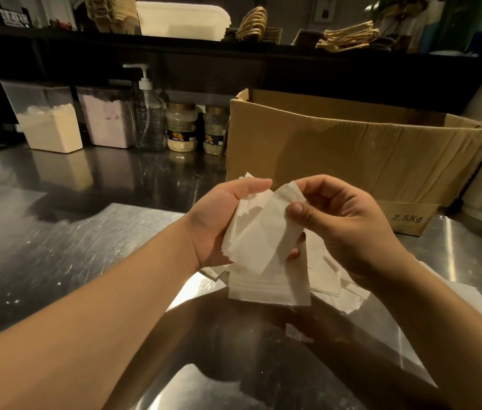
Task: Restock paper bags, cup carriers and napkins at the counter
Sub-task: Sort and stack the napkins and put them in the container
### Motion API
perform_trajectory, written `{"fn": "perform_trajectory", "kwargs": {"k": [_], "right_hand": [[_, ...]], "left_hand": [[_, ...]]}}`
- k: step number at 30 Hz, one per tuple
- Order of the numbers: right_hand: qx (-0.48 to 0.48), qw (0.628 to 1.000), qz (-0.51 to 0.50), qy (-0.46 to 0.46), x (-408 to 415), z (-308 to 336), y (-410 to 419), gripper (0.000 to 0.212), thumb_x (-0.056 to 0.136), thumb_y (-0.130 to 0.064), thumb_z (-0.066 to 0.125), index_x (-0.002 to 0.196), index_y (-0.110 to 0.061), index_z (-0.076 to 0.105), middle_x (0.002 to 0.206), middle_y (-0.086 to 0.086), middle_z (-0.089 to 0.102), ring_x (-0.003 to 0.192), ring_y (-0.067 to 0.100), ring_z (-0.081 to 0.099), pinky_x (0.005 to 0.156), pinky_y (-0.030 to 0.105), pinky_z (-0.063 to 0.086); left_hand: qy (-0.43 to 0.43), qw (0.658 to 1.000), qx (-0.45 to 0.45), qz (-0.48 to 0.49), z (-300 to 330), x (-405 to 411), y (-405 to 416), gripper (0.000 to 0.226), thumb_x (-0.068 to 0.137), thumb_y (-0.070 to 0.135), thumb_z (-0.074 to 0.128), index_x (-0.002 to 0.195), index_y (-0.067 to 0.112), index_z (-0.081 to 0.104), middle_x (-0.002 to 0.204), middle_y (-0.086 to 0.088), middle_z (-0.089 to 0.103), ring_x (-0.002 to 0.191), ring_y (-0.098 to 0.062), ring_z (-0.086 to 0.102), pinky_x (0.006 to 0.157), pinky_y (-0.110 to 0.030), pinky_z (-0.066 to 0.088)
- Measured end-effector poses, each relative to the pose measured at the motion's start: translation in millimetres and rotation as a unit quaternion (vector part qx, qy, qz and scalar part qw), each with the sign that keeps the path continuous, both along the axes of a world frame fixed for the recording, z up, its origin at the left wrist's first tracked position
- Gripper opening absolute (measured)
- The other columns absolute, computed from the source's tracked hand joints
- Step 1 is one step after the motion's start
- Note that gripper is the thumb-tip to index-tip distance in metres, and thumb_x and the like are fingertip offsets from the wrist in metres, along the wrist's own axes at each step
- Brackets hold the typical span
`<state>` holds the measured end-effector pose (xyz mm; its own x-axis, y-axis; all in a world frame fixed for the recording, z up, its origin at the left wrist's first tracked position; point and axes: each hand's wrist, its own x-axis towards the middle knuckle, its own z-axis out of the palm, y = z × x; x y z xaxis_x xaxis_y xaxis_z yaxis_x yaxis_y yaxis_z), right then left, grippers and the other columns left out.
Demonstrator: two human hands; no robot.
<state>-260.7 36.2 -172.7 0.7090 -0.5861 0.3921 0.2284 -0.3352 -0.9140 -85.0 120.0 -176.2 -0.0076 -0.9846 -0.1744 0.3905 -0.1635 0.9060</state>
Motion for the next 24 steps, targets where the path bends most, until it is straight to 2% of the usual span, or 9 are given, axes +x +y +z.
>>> {"fn": "perform_trajectory", "kwargs": {"k": [2,5,7,10,12,15,17,20,24], "right_hand": [[-0.015,1.0,-0.02,0.011,0,-1,1,0.028,0.074,-0.026,0.072,0.1,-0.018,0.069,0.098,-0.003,0.076,0.098,0.018,0.073,0.079,0.03,0.062],[-0.023,0.998,-0.043,0.033,2,-1,4,0.022,0.079,-0.024,0.069,0.101,-0.021,0.067,0.095,-0.01,0.074,0.093,0.011,0.072,0.069,0.023,0.059],[-0.028,0.997,-0.063,0.046,3,-2,4,0.014,0.086,-0.021,0.067,0.1,-0.024,0.067,0.094,-0.013,0.073,0.091,0.009,0.071,0.067,0.022,0.059],[-0.038,0.994,-0.088,0.058,5,-5,3,0.01,0.09,-0.023,0.066,0.098,-0.029,0.067,0.095,-0.014,0.072,0.094,0.01,0.07,0.072,0.024,0.061],[-0.036,0.993,-0.095,0.056,6,-6,4,0.01,0.092,-0.023,0.065,0.098,-0.029,0.067,0.096,-0.012,0.072,0.094,0.011,0.069,0.074,0.026,0.061],[-0.076,0.988,-0.122,0.064,8,-10,4,0.013,0.095,-0.024,0.064,0.105,-0.031,0.064,0.098,-0.011,0.069,0.096,0.011,0.067,0.076,0.028,0.061],[-0.123,0.981,-0.133,0.076,7,-11,2,0.021,0.094,-0.032,0.062,0.114,-0.036,0.058,0.105,-0.015,0.065,0.102,0.007,0.063,0.081,0.025,0.058],[-0.17,0.975,-0.085,0.112,4,-13,-2,0.054,0.082,-0.057,0.06,0.133,-0.042,0.047,0.126,-0.021,0.057,0.117,-0.003,0.055,0.088,0.015,0.048],[-0.276,0.947,-0.049,0.158,2,-20,-5,0.088,0.071,-0.073,0.071,0.145,-0.049,0.03,0.144,-0.025,0.04,0.132,0.0,0.041,0.105,0.024,0.039]], "left_hand": [[-0.01,1.0,0.004,-0.012,-3,-2,0,0.053,0.083,0.047,0.056,0.13,0.022,0.062,0.111,-0.011,0.067,0.096,-0.029,0.065,0.089,-0.044,0.053],[-0.04,0.999,0.008,-0.019,-5,-5,-2,0.054,0.083,0.057,0.052,0.126,0.026,0.062,0.105,-0.008,0.071,0.095,-0.026,0.068,0.084,-0.04,0.057],[-0.029,0.999,0.004,-0.036,-7,-4,-4,0.063,0.087,0.067,0.049,0.133,0.026,0.06,0.118,-0.01,0.07,0.109,-0.03,0.067,0.095,-0.045,0.055],[0.023,0.996,-0.002,-0.088,-10,-1,-5,0.084,0.086,0.079,0.048,0.15,0.023,0.047,0.137,-0.014,0.06,0.131,-0.038,0.055,0.111,-0.053,0.045],[0.025,0.995,-0.015,-0.092,-12,0,-5,0.078,0.082,0.071,0.058,0.143,0.023,0.054,0.129,-0.014,0.065,0.123,-0.037,0.062,0.105,-0.051,0.051],[0.017,0.997,-0.035,-0.064,-10,-4,-2,0.04,0.08,0.044,0.067,0.111,0.019,0.074,0.099,-0.011,0.074,0.09,-0.028,0.072,0.084,-0.044,0.06],[0.007,0.999,-0.029,-0.037,-12,-5,-2,0.036,0.073,0.034,0.072,0.104,0.016,0.073,0.089,-0.009,0.072,0.08,-0.024,0.071,0.079,-0.04,0.06],[0.041,0.998,-0.022,-0.042,-9,-6,-2,0.036,0.071,0.026,0.072,0.104,0.012,0.074,0.093,-0.012,0.069,0.082,-0.026,0.069,0.08,-0.04,0.059],[0.039,0.999,-0.011,-0.008,-9,-3,-5,0.046,0.081,0.039,0.058,0.12,0.014,0.061,0.103,-0.012,0.064,0.089,-0.027,0.064,0.084,-0.04,0.052]]}}
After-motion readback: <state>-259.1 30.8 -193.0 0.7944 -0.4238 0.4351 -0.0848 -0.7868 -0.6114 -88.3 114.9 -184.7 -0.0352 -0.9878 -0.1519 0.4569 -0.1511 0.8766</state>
